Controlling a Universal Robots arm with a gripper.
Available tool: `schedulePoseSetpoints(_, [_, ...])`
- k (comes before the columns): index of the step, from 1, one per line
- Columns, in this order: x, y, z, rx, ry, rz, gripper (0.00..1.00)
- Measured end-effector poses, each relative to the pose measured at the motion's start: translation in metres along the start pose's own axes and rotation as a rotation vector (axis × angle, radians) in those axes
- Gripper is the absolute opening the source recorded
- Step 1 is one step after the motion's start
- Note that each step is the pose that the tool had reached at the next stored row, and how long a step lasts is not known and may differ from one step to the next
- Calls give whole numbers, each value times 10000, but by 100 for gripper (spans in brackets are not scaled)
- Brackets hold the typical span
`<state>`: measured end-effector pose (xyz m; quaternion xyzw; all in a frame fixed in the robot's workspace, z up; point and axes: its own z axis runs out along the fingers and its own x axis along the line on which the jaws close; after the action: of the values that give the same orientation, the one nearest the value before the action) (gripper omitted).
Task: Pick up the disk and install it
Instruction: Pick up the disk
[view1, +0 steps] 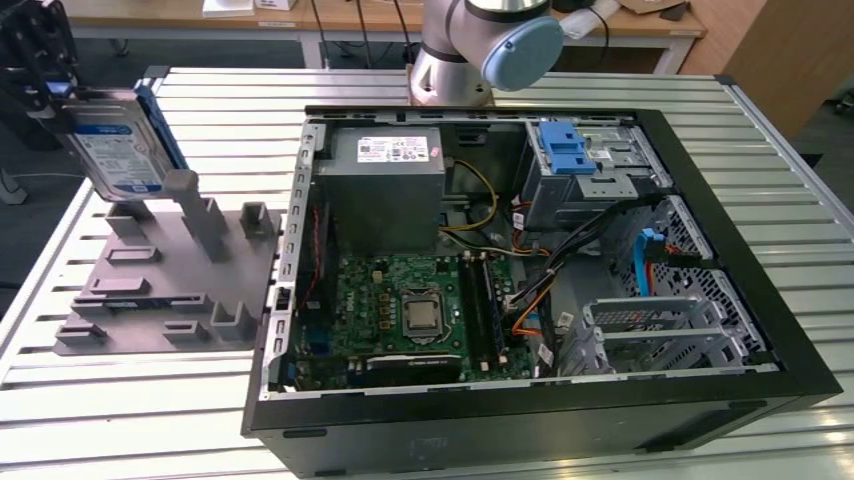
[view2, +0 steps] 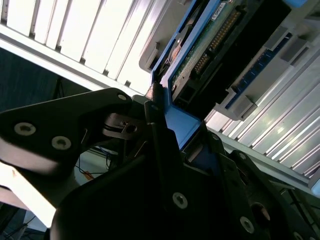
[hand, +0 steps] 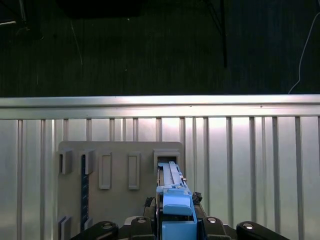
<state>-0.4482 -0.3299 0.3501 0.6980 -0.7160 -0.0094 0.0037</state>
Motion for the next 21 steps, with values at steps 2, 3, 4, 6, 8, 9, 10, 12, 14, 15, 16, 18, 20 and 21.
schedulePoseSetpoints(2, [0, 0, -13, -1, 0, 0, 36])
schedulePoseSetpoints(3, [0, 0, -19, -1, 1, 0, 36])
schedulePoseSetpoints(4, [0, 0, -26, -1, 1, 0, 36])
schedulePoseSetpoints(6, [0, 1, -41, 0, 1, 0, 36])
schedulePoseSetpoints(8, [-1, 1, -55, 0, 1, 0, 36])
schedulePoseSetpoints(9, [-1, 1, -63, -1, 1, 0, 36])
schedulePoseSetpoints(10, [-1, 1, -69, -1, 0, 0, 36])
schedulePoseSetpoints(12, [-1, 2, -82, 0, 0, 0, 36])
schedulePoseSetpoints(14, [-1, 2, -97, -1, 0, 0, 36])
schedulePoseSetpoints(15, [-1, 2, -103, 0, 0, 0, 36])
schedulePoseSetpoints(16, [-1, 2, -110, 0, 0, 0, 36])
schedulePoseSetpoints(18, [-1, 2, -124, -1, 1, 0, 36])
schedulePoseSetpoints(20, [-1, 3, -137, 0, 0, 0, 36])
schedulePoseSetpoints(21, [-1, 3, -144, -1, 1, 0, 36])
